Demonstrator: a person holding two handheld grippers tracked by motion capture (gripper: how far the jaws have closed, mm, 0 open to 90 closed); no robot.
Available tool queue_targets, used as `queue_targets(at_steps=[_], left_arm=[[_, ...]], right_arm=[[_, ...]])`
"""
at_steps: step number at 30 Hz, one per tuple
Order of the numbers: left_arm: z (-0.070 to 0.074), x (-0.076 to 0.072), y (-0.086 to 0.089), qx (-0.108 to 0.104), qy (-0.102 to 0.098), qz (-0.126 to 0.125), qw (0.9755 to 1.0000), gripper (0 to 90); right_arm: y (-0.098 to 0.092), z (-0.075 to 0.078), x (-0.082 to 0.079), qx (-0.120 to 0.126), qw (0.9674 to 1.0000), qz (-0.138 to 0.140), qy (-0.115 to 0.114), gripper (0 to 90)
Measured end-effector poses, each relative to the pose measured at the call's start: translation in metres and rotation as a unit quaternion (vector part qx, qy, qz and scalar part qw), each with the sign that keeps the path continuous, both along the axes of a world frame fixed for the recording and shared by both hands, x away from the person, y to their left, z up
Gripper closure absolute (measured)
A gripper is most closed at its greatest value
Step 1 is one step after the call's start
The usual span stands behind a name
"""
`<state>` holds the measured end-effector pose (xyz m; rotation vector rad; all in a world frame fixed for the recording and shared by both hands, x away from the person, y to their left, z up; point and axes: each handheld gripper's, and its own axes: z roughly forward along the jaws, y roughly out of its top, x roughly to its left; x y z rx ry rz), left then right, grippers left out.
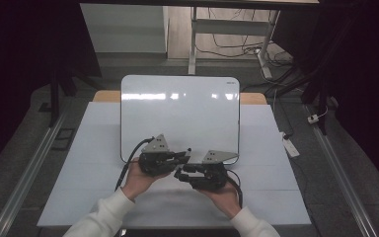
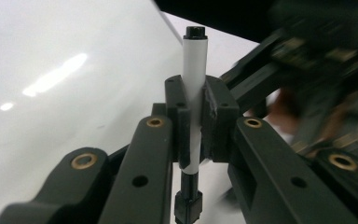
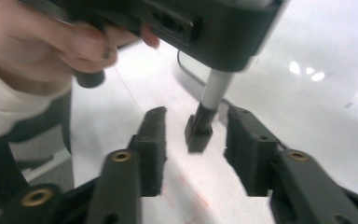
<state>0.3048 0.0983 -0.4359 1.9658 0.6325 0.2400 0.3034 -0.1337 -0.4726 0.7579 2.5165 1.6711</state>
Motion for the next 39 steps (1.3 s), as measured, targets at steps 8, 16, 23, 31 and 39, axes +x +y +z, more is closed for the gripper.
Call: queue_targets(at_steps=[8, 16, 23, 31, 39], left_arm=[[0.011, 0.008, 0.044, -0.016, -0.011, 0.091, 0.9957, 81.1], [0.029, 0.041, 0.089, -0.035, -0.011, 0.180, 0.9830, 81.1], [0.043, 0.072, 0.108, -0.037, -0.001, 0.226, 0.9734, 81.0], [0.055, 0.109, 0.120, -0.033, 0.010, 0.270, 0.9624, 80.9], [0.052, 0.131, 0.122, -0.038, 0.016, 0.298, 0.9538, 80.2]], right_arm=[[-0.048, 0.011, -0.008, 0.013, 0.9984, -0.051, -0.020, 51.1], [-0.118, 0.003, -0.015, -0.014, 0.9898, -0.139, -0.028, 50.8], [-0.169, -0.005, -0.017, -0.022, 0.9766, -0.212, -0.027, 50.7], [-0.184, -0.007, -0.016, -0.031, 0.9698, -0.240, -0.032, 50.5], [-0.190, -0.010, -0.013, -0.034, 0.9676, -0.248, -0.031, 50.3]])
